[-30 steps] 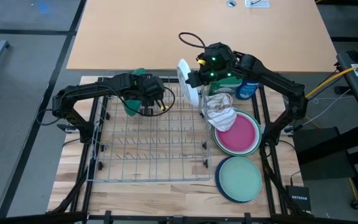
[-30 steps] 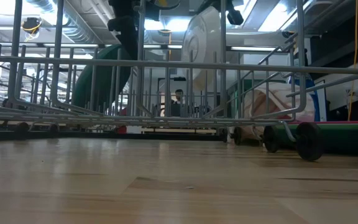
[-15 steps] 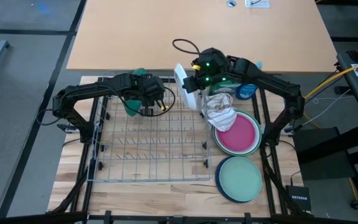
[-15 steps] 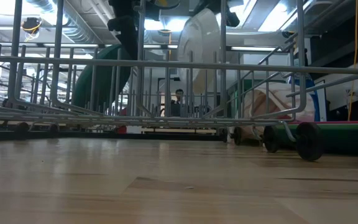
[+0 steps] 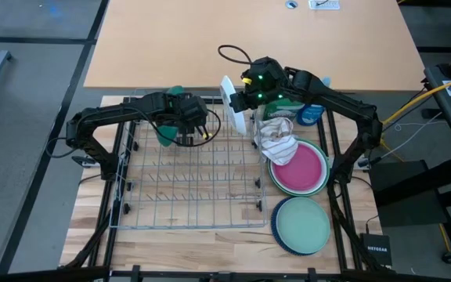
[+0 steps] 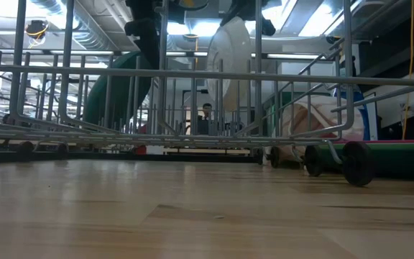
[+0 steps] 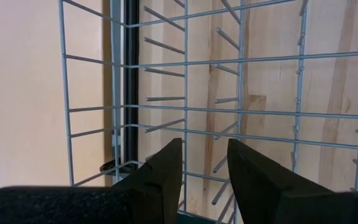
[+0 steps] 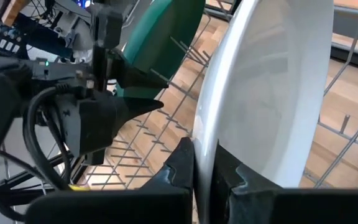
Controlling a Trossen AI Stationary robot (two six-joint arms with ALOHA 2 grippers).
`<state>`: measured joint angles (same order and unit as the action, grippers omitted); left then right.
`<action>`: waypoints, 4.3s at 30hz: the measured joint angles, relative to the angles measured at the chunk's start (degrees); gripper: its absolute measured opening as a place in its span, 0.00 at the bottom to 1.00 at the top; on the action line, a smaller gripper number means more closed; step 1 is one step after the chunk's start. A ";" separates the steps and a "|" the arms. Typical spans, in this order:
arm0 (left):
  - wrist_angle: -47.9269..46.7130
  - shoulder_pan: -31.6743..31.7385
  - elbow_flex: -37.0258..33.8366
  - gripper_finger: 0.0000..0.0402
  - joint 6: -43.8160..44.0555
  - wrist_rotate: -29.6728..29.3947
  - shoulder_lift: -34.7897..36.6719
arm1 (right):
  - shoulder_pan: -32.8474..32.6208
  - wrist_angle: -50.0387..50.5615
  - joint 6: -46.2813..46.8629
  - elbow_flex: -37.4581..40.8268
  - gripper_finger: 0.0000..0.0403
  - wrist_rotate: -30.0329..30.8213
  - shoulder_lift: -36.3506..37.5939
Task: Sort dishes
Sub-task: Put the white plate in the dish rack, then put the pink plate in the dish rack
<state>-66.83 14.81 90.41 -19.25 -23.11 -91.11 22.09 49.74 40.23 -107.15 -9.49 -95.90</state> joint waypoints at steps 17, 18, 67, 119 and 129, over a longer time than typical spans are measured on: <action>-0.06 0.02 0.00 0.29 -0.13 -0.02 0.00 | 0.84 6.51 0.09 -0.20 0.09 3.80 -0.24; -0.07 0.02 0.00 0.29 -0.13 -0.02 0.00 | 0.90 7.03 0.34 -0.25 0.10 4.69 -0.26; -0.02 0.02 -0.02 0.29 -0.02 0.11 0.00 | 4.00 11.64 -4.17 0.08 0.20 12.19 -4.41; -2.95 -10.08 -0.04 0.29 13.06 2.49 0.00 | 2.87 35.44 -28.55 -0.04 0.47 19.74 0.78; -5.61 -16.79 -0.04 0.29 23.68 6.83 0.00 | -12.94 40.18 -28.46 -0.04 0.47 15.89 6.26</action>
<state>-72.44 -1.98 90.37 4.43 -16.28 -91.11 9.15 89.92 11.77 -107.20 6.40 -89.64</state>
